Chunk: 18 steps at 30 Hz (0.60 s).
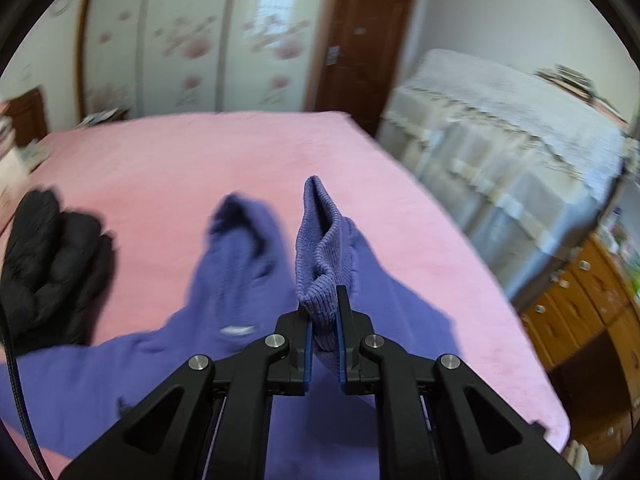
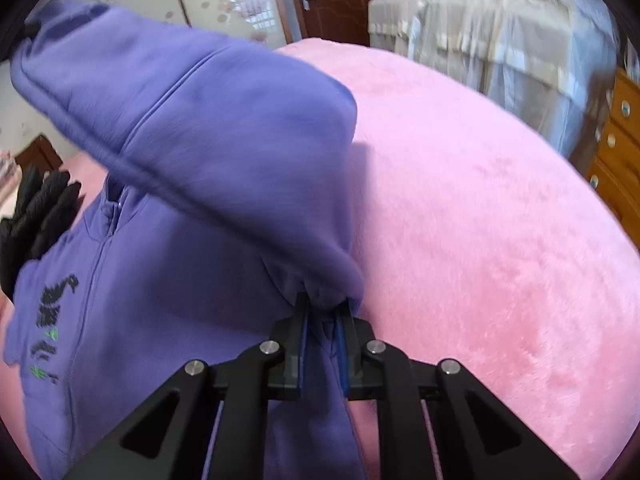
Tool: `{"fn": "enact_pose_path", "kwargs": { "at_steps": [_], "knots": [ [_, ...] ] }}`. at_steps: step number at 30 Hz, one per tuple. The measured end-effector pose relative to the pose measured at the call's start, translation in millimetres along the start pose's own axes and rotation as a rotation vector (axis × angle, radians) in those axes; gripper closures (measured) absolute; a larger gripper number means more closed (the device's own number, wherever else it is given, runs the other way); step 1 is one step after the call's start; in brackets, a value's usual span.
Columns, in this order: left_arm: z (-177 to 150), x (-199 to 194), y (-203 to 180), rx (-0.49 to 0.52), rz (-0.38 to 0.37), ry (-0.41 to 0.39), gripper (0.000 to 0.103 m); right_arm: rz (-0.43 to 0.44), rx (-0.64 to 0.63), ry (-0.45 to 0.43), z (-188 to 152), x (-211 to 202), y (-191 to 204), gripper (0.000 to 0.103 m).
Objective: Fold large clothes
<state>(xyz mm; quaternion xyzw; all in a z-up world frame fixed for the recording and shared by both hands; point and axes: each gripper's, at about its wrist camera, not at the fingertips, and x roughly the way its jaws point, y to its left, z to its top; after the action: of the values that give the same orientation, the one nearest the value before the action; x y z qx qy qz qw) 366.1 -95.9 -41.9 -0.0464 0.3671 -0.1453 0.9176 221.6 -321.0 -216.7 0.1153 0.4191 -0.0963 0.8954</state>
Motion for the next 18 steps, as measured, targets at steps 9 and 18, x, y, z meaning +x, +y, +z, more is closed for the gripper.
{"fn": "enact_pose_path", "kwargs": {
  "at_steps": [9,18],
  "knots": [
    [-89.8,57.7,123.8,-0.176,0.163,0.168,0.096,-0.051,-0.147,-0.017,-13.7,-0.8,29.3,0.092],
    [-153.8,107.4,152.2,-0.201,0.23,0.289,0.096,-0.117,-0.228,0.003,-22.7,6.4,44.2,0.092]
  ]
}}
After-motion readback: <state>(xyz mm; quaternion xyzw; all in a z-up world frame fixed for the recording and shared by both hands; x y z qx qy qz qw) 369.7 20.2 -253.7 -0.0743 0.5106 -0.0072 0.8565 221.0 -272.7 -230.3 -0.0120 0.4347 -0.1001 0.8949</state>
